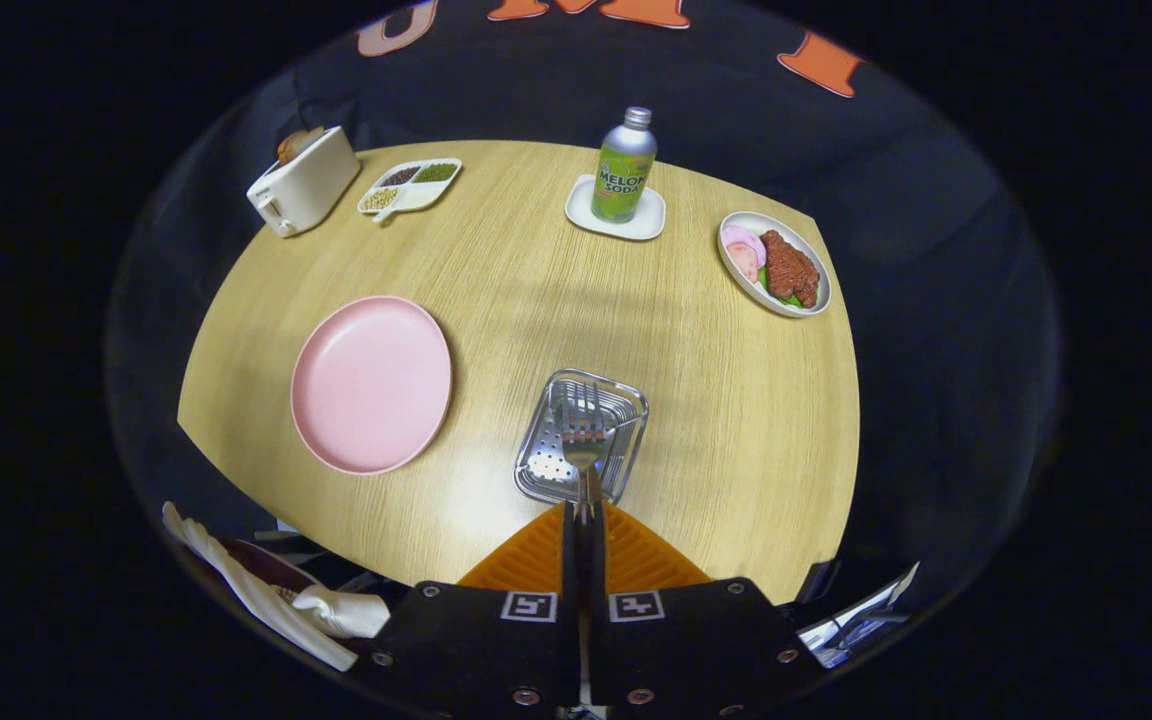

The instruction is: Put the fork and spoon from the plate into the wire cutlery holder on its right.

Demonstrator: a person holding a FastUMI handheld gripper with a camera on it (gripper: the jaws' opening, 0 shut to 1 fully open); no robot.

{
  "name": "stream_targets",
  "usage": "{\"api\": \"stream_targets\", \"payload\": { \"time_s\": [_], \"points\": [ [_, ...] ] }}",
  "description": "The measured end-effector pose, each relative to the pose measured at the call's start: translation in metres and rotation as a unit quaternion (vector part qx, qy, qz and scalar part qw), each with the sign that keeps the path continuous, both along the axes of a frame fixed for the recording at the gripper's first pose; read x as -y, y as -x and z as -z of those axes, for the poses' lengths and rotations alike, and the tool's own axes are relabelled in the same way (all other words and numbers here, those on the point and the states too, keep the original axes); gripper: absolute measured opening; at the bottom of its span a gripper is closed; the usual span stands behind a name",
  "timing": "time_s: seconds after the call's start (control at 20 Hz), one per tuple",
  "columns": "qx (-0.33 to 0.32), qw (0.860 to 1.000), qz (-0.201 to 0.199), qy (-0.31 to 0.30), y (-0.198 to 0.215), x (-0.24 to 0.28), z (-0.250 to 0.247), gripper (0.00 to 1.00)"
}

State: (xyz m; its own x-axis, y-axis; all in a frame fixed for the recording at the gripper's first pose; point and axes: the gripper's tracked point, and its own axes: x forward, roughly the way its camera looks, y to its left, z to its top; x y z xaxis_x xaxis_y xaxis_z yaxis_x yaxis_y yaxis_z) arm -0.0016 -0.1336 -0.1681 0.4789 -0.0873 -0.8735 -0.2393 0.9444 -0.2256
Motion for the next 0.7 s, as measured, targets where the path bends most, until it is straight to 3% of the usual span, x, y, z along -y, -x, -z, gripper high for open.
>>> {"api": "stream_targets", "payload": {
  "time_s": [0.35,0.7],
  "points": [
    [-0.084,0.995,-0.04,0.038,-0.014,0.002,0.023,0.05],
    [-0.11,0.989,-0.073,0.069,-0.021,-0.004,0.038,0.04]
  ]
}}
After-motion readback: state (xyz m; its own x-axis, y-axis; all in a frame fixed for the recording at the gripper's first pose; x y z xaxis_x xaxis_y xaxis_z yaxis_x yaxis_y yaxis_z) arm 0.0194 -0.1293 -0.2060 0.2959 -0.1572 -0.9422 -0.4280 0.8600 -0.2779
